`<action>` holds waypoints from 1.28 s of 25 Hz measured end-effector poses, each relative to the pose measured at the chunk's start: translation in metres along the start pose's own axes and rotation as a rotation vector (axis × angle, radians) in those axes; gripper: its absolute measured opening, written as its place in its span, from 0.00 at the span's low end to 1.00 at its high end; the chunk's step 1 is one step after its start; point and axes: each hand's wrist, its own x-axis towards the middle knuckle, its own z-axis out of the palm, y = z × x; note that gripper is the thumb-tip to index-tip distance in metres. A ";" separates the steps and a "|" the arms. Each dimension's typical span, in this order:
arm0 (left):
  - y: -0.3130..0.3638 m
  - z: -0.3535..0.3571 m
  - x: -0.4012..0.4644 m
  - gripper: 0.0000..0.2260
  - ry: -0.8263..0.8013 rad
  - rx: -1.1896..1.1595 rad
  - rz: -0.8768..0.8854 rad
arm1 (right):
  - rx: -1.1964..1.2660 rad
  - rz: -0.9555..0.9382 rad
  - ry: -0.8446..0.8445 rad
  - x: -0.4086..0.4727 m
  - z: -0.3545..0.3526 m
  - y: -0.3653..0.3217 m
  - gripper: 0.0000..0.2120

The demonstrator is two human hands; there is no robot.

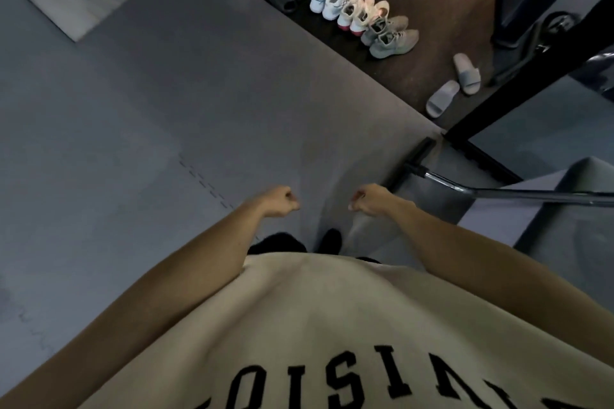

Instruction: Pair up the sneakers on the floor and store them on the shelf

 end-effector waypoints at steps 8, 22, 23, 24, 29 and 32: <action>0.039 -0.144 0.129 0.14 -0.085 0.056 0.048 | 0.145 0.055 0.019 0.112 -0.116 -0.055 0.13; 0.148 -0.436 0.365 0.19 -0.166 0.333 0.193 | 0.478 0.330 0.134 0.287 -0.341 -0.134 0.16; 0.163 -0.450 0.382 0.19 -0.179 0.351 0.197 | 0.503 0.339 0.135 0.303 -0.359 -0.133 0.16; 0.180 -0.463 0.398 0.19 -0.185 0.368 0.206 | 0.519 0.348 0.138 0.318 -0.378 -0.133 0.17; 0.256 -0.535 0.463 0.16 -0.205 0.420 0.220 | 0.480 0.361 0.102 0.375 -0.481 -0.132 0.18; 0.299 -0.579 0.504 0.14 -0.183 0.436 0.247 | 0.461 0.372 0.121 0.409 -0.541 -0.130 0.19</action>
